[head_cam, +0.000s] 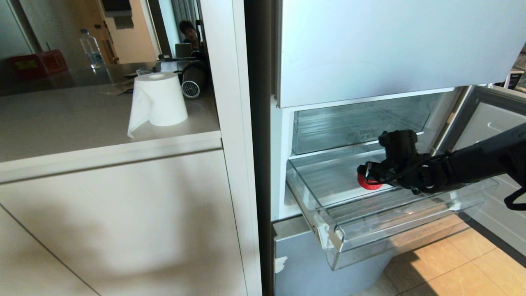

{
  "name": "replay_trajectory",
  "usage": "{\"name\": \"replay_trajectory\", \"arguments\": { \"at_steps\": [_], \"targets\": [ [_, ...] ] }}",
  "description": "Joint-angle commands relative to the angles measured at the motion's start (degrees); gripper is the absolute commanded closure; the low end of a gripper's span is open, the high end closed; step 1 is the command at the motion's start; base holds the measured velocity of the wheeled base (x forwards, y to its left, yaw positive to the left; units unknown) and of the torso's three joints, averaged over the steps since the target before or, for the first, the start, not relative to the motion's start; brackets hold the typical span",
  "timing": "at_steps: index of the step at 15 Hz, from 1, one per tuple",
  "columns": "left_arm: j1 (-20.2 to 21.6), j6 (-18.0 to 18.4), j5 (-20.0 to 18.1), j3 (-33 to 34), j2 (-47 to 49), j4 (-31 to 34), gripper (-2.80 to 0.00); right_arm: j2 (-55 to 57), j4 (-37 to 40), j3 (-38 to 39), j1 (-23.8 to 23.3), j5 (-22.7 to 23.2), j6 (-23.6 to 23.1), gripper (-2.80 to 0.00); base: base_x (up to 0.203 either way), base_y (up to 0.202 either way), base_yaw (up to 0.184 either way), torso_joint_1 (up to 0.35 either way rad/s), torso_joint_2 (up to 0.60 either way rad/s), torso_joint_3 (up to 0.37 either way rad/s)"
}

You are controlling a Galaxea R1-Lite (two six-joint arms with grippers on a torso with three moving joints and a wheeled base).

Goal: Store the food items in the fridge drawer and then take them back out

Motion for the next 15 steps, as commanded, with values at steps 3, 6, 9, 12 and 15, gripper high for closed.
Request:
{"name": "replay_trajectory", "arguments": {
  "at_steps": [3, 6, 9, 12, 15],
  "targets": [
    [0.0, 0.0, 0.0, 0.0, 0.0, 0.0, 0.00, 1.8, -0.1, -0.5, -0.4, 0.2, 0.6, -2.80, 0.000, 0.000, 0.000, 0.000, 0.00, 0.000],
    [0.0, 0.0, 0.0, 0.0, 0.0, 0.0, 0.00, 2.5, -0.1, -0.8, -0.5, 0.3, 0.8, -2.80, 0.000, 0.000, 0.000, 0.000, 0.00, 0.000],
    [0.0, 0.0, 0.0, 0.0, 0.1, 0.0, 0.00, 2.5, -0.1, -0.9, -0.6, 0.3, 0.9, -1.46, 0.000, 0.000, 0.000, 0.000, 0.00, 0.000],
    [0.0, 0.0, 0.0, 0.0, 0.1, 0.0, 0.00, 2.2, -0.1, -1.0, -0.6, 0.2, 1.1, 0.00, 0.000, 0.000, 0.000, 0.000, 0.00, 0.000],
    [0.0, 0.0, 0.0, 0.0, 0.1, 0.0, 0.00, 0.2, 0.0, -0.5, -0.5, 0.2, 2.6, 0.00, 0.000, 0.000, 0.000, 0.000, 0.00, 0.000]
  ]
}}
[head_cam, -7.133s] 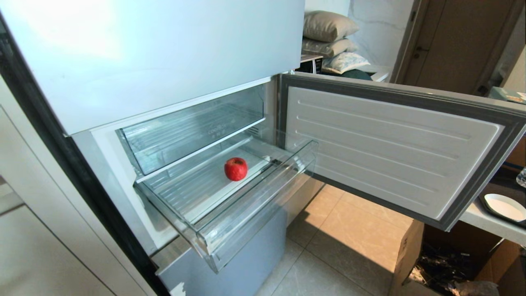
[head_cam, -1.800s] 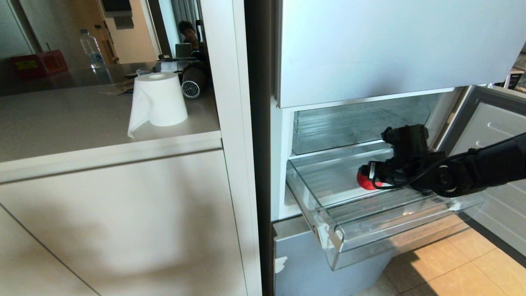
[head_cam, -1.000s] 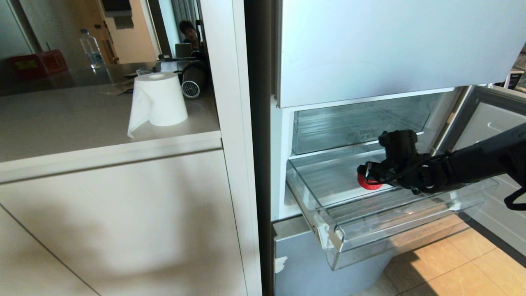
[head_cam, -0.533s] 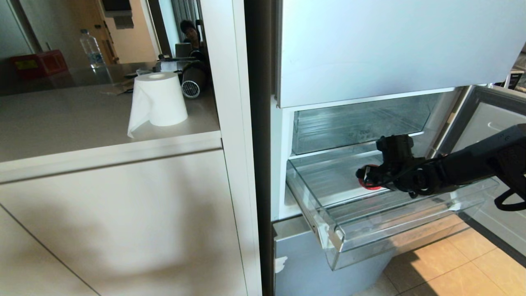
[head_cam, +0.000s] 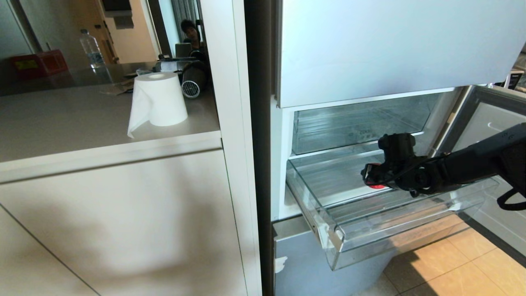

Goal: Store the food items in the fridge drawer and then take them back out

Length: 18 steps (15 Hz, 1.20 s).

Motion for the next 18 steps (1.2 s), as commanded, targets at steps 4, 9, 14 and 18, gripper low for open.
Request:
{"name": "replay_trajectory", "arguments": {
  "at_steps": [4, 9, 14, 18],
  "targets": [
    [0.0, 0.0, 0.0, 0.0, 0.1, 0.0, 0.00, -8.6, 0.2, 3.0, 0.9, 0.3, 0.7, 0.00, 0.000, 0.000, 0.000, 0.000, 0.00, 0.000],
    [0.0, 0.0, 0.0, 0.0, 0.1, 0.0, 0.00, -31.5, -0.1, 16.8, 2.8, 2.0, -0.4, 0.00, 0.000, 0.000, 0.000, 0.000, 0.00, 0.000],
    [0.0, 0.0, 0.0, 0.0, 0.1, 0.0, 0.00, -59.3, 0.1, 34.2, 4.5, 3.0, -1.6, 0.00, 0.000, 0.000, 0.000, 0.000, 0.00, 0.000],
    [0.0, 0.0, 0.0, 0.0, 0.1, 0.0, 0.00, -87.4, 2.6, 50.0, 5.5, 5.7, -4.9, 0.00, 0.000, 0.000, 0.000, 0.000, 0.00, 0.000]
  ]
}}
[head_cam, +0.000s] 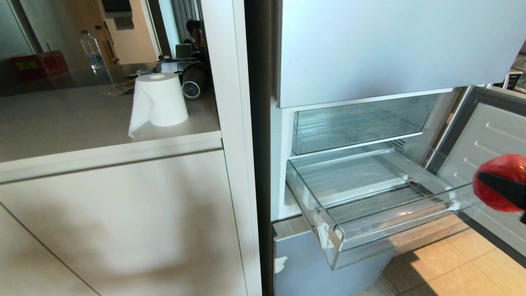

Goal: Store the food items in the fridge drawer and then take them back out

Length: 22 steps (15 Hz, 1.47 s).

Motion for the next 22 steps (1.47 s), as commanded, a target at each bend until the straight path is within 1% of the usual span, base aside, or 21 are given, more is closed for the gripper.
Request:
{"name": "replay_trajectory", "arguments": {
  "at_steps": [1, 2, 4, 5, 6, 7, 8, 10, 12, 15, 16, 19, 22],
  "targets": [
    [0.0, 0.0, 0.0, 0.0, 0.1, 0.0, 0.00, -18.5, 2.4, 7.0, 0.3, 0.7, -3.1, 0.00, 0.000, 0.000, 0.000, 0.000, 0.00, 0.000],
    [0.0, 0.0, 0.0, 0.0, 0.1, 0.0, 0.00, -23.4, 4.5, 10.9, 0.4, 1.9, -6.2, 0.00, 0.000, 0.000, 0.000, 0.000, 0.00, 0.000],
    [0.0, 0.0, 0.0, 0.0, 0.0, 0.0, 0.00, -30.3, 8.0, 21.9, 0.0, 6.8, -13.4, 0.00, 0.000, 0.000, 0.000, 0.000, 0.00, 0.000],
    [0.0, 0.0, 0.0, 0.0, 0.0, 0.0, 0.00, -32.2, 9.0, 25.9, -1.1, 9.8, -16.4, 0.00, 0.000, 0.000, 0.000, 0.000, 0.00, 0.000],
    [0.0, 0.0, 0.0, 0.0, 0.1, 0.0, 0.00, -34.7, 10.1, 28.9, -3.3, 12.8, -19.3, 0.00, 0.000, 0.000, 0.000, 0.000, 0.00, 0.000],
    [0.0, 0.0, 0.0, 0.0, 0.0, 0.0, 0.00, -35.8, 13.7, 29.8, -5.1, 14.5, -20.7, 0.00, 0.000, 0.000, 0.000, 0.000, 0.00, 0.000],
    [0.0, 0.0, 0.0, 0.0, 0.1, 0.0, 0.00, -35.8, 14.8, 30.0, -7.6, 15.1, -21.0, 0.00, 0.000, 0.000, 0.000, 0.000, 0.00, 0.000],
    [0.0, 0.0, 0.0, 0.0, 0.1, 0.0, 0.00, -37.7, 14.4, 30.1, -11.0, 15.8, -23.6, 0.00, 0.000, 0.000, 0.000, 0.000, 0.00, 0.000],
    [0.0, 0.0, 0.0, 0.0, 0.1, 0.0, 0.00, -41.1, 14.3, 30.1, -13.4, 16.0, -24.4, 0.00, 0.000, 0.000, 0.000, 0.000, 0.00, 0.000],
    [0.0, 0.0, 0.0, 0.0, 0.1, 0.0, 0.00, -50.3, 14.4, 30.1, -13.7, 15.7, -23.6, 0.00, 0.000, 0.000, 0.000, 0.000, 0.00, 0.000],
    [0.0, 0.0, 0.0, 0.0, 0.0, 0.0, 0.00, -51.8, 14.4, 30.2, -13.8, 15.7, -23.3, 0.00, 0.000, 0.000, 0.000, 0.000, 0.00, 0.000],
    [0.0, 0.0, 0.0, 0.0, 0.1, 0.0, 0.00, -51.4, 14.4, 30.2, -13.8, 14.4, -23.0, 0.00, 0.000, 0.000, 0.000, 0.000, 0.00, 0.000],
    [0.0, 0.0, 0.0, 0.0, 0.0, 0.0, 0.00, -51.4, 14.4, 30.2, -13.8, 14.5, -23.1, 0.00, 0.000, 0.000, 0.000, 0.000, 0.00, 0.000]
  ]
}}
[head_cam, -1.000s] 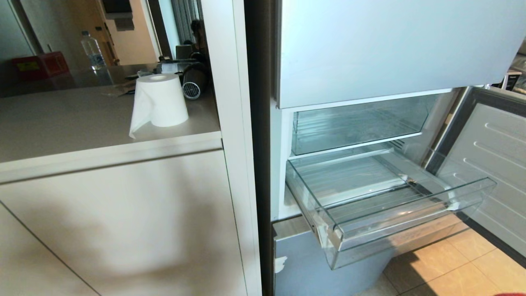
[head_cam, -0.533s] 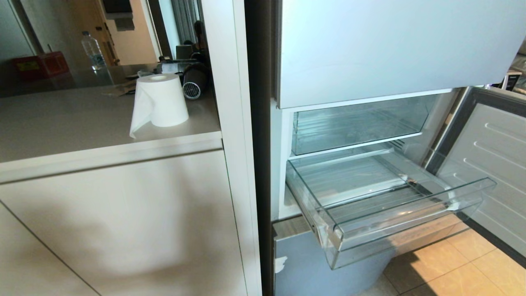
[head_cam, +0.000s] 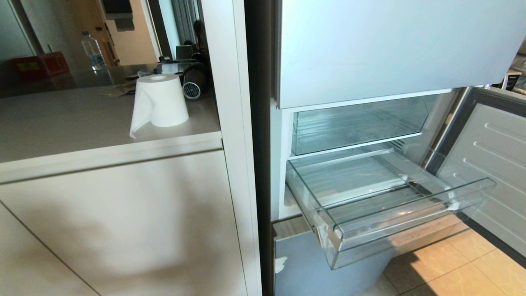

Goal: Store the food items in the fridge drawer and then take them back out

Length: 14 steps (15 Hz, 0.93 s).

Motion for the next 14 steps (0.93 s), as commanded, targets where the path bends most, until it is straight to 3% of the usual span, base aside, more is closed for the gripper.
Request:
{"name": "replay_trajectory", "arguments": {
  "at_steps": [1, 3, 14],
  "targets": [
    [0.0, 0.0, 0.0, 0.0, 0.0, 0.0, 0.00, -0.1, 0.1, 0.1, 0.0, 0.1, -0.2, 0.00, 0.000, 0.000, 0.000, 0.000, 0.00, 0.000],
    [0.0, 0.0, 0.0, 0.0, 0.1, 0.0, 0.00, -0.1, 0.1, 0.1, 0.0, 0.0, 0.5, 0.00, 0.002, 0.002, -0.048, 0.000, 0.00, 0.004],
    [0.0, 0.0, 0.0, 0.0, 0.1, 0.0, 0.00, -0.1, 0.2, 0.1, 0.0, -0.1, 1.3, 0.00, -0.001, 0.007, -0.175, 0.002, 0.00, 0.001]
  ]
}}
